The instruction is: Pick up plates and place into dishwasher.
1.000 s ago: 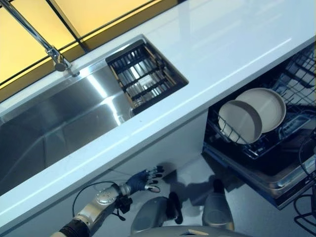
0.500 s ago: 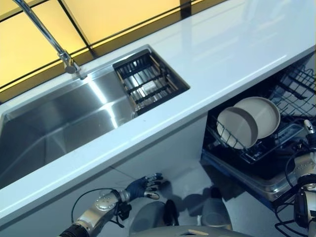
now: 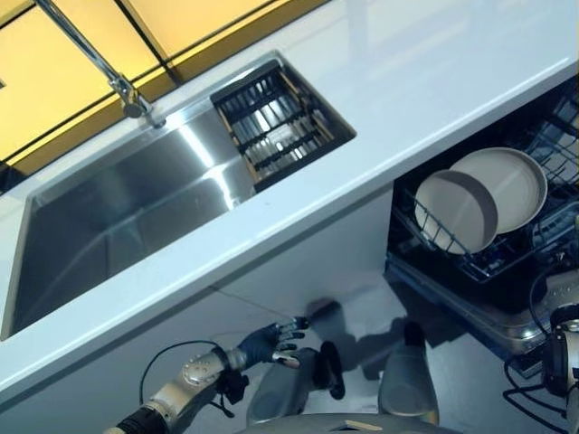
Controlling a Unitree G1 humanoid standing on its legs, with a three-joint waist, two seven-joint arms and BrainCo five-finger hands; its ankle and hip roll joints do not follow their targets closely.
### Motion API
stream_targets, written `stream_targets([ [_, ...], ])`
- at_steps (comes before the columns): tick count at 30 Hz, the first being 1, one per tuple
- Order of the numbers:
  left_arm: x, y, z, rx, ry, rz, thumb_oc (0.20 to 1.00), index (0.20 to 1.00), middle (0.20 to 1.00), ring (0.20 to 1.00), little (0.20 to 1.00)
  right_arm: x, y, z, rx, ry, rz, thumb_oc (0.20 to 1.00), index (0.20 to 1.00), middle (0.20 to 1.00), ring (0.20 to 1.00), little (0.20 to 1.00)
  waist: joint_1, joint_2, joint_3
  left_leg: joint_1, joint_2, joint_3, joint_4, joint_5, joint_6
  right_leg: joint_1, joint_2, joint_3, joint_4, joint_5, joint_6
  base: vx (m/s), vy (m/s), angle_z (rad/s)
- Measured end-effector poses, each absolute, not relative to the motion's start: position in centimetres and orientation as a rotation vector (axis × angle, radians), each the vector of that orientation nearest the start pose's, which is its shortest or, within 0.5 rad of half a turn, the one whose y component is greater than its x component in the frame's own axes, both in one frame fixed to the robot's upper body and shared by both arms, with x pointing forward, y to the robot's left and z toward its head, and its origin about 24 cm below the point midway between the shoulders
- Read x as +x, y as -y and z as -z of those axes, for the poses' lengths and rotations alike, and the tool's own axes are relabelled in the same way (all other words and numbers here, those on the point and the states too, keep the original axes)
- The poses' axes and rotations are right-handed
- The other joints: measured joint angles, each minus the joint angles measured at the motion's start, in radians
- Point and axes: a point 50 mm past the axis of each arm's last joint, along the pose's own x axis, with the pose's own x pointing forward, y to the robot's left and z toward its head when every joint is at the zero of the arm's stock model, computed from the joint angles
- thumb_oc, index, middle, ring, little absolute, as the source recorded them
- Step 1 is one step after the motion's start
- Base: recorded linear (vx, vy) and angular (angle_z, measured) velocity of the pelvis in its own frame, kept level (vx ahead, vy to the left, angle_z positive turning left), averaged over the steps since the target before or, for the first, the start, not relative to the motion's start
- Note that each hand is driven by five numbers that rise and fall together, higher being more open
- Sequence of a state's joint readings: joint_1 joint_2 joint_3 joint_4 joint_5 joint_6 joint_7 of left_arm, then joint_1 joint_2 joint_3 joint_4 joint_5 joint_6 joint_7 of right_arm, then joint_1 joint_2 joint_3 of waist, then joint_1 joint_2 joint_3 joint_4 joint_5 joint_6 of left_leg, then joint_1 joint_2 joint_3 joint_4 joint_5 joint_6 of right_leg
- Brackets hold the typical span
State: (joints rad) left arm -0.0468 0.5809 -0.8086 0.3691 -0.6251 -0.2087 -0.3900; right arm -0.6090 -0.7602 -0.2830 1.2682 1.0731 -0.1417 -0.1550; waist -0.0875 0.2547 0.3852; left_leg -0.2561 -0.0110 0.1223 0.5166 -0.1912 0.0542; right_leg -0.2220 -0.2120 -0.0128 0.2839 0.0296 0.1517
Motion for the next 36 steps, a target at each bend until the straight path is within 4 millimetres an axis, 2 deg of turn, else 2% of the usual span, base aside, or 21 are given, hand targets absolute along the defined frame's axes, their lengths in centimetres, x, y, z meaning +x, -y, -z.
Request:
stream_targets([
  [6,19.4,-13.8,4.7,-0.031,-0.443,0.834,1.000,1.000,1.000,1.000,1.000,26.4,42.4,-6.4,0.736,-0.009,0.984,1.000,1.000,1.000,1.000,1.000,0.019,0.000,0.048,-0.029,-0.001,-0.018,0.016,0.007,-0.005,-0.031,-0.003,-0.011,0.043,-0.020,-0.006,-0.04,0.030,0.08],
  [12,19.8,-13.7,4.3,-0.042,-0.419,0.829,1.000,1.000,1.000,1.000,1.000,27.3,42.3,-7.5,0.783,0.029,0.971,1.000,1.000,1.000,1.000,1.000,0.021,0.003,0.071,-0.054,-0.006,-0.021,0.018,0.013,-0.005,-0.062,-0.007,-0.016,0.063,-0.025,-0.007,-0.01,0.059,0.03],
  [19,19.9,-13.5,4.1,-0.046,-0.402,0.820,1.000,1.000,1.000,1.000,1.000,27.5,42.2,-7.7,0.836,0.049,0.978,1.000,1.000,1.000,1.000,1.000,0.023,0.002,0.072,-0.066,-0.007,-0.036,0.017,0.015,-0.008,-0.064,-0.005,-0.026,0.063,-0.026,-0.008,0.00,0.024,0.05],
  [25,20.4,-13.5,3.6,-0.047,-0.375,0.802,1.000,1.000,1.000,1.000,1.000,27.4,42.3,-7.8,0.941,0.089,1.011,1.000,1.000,1.000,1.000,1.000,0.053,-0.017,0.085,-0.102,-0.006,-0.076,0.015,0.034,-0.021,-0.088,0.001,-0.054,0.078,-0.035,-0.023,-0.03,-0.024,0.15],
  [36,21.2,-15.2,2.8,0.010,-0.358,0.764,1.000,1.000,1.000,1.000,1.000,30.2,41.3,-11.0,1.016,0.191,0.928,1.000,1.000,1.000,1.000,1.000,0.108,-0.058,0.113,-0.130,0.006,-0.121,0.004,0.055,-0.034,-0.094,0.035,-0.065,0.061,-0.035,-0.039,-0.02,-0.027,0.09],
])
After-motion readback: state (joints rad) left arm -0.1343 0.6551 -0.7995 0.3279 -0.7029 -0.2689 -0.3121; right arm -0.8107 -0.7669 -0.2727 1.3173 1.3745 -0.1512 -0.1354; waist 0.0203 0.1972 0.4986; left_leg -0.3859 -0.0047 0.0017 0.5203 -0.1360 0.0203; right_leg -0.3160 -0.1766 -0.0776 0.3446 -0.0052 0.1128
